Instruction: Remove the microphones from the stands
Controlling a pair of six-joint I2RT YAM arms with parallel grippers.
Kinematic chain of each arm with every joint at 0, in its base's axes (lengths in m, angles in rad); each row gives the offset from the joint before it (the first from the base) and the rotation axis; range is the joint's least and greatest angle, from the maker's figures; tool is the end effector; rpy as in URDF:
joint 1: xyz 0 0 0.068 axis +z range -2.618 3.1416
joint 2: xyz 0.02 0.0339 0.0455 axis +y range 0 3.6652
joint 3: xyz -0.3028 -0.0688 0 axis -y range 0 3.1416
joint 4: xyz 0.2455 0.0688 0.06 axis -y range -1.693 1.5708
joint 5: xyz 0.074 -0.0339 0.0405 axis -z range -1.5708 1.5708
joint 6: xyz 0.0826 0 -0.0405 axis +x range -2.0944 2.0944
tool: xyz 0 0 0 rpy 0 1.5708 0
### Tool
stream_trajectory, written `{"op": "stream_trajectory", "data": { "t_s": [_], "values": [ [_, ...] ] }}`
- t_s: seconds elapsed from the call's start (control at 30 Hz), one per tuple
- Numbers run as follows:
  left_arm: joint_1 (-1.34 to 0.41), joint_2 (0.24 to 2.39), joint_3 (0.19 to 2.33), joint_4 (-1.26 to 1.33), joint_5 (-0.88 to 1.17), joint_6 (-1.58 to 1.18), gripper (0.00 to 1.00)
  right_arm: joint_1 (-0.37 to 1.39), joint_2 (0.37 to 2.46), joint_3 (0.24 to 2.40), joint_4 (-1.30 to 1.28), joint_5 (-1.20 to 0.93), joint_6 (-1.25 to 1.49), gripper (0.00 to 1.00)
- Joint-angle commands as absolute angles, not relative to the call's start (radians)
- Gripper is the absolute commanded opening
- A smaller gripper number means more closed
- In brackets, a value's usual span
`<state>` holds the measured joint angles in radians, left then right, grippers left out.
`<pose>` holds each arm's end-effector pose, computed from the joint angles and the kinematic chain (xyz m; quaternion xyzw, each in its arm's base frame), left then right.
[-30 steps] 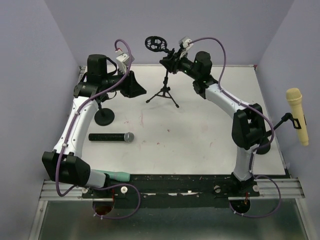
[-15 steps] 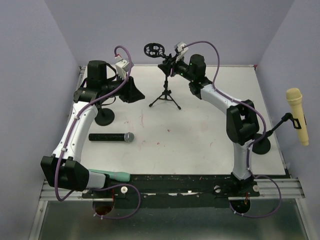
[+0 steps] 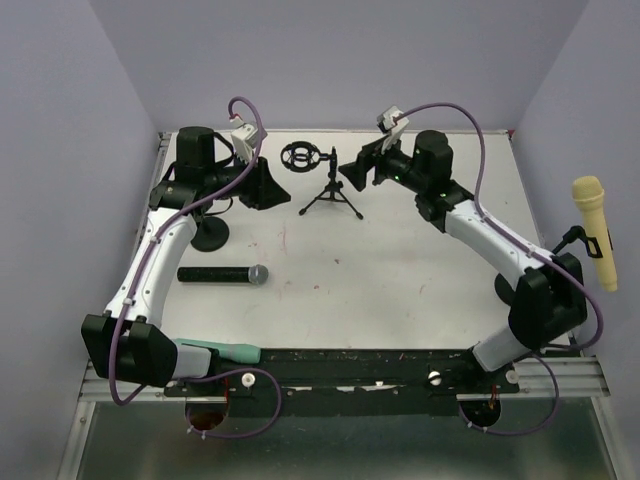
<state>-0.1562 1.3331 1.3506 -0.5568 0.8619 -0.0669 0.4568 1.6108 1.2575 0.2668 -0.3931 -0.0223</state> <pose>0.2893 -0.1090 0.4065 0.2411 0.7804 -0.4110 0.4049 0.3746 0.2194 0.3744 -0.2997 0.6709 0.2834 0.6163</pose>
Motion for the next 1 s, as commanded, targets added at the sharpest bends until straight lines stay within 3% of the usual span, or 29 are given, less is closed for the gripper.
{"op": "stream_trajectory", "data": {
  "t_s": [0.0, 0.17, 0.2, 0.23, 0.57, 0.8, 0.97],
  "values": [
    [-0.155, 1.331, 1.328, -0.514, 0.834, -0.101, 0.48, 0.460, 1.458, 1.206, 0.042, -0.387, -0.057, 0.90],
    [-0.184, 1.384, 1.367, -0.515, 0.825, -0.087, 0.59, 0.460, 1.287, 1.209, -0.203, -0.344, -0.122, 0.90],
    [-0.198, 1.394, 1.383, -0.518, 0.825, -0.080, 0.70, 0.460, 1.254, 1.215, -0.253, -0.335, -0.156, 0.90],
    [-0.212, 1.408, 1.399, -0.526, 0.819, -0.069, 0.98, 0.460, 1.218, 1.219, -0.306, -0.315, -0.205, 0.90],
    [-0.365, 1.548, 1.581, -0.578, 0.805, -0.011, 0.99, 0.454, 1.074, 1.460, -0.609, 0.168, -0.527, 0.87],
    [-0.380, 1.611, 1.647, -0.571, 0.789, -0.041, 0.99, 0.446, 1.012, 1.565, -0.673, 0.497, -0.758, 0.86],
    [-0.380, 1.618, 1.667, -0.584, 0.769, -0.045, 0.99, 0.423, 1.006, 1.664, -0.833, 0.653, -0.773, 0.87]
  ]
}}
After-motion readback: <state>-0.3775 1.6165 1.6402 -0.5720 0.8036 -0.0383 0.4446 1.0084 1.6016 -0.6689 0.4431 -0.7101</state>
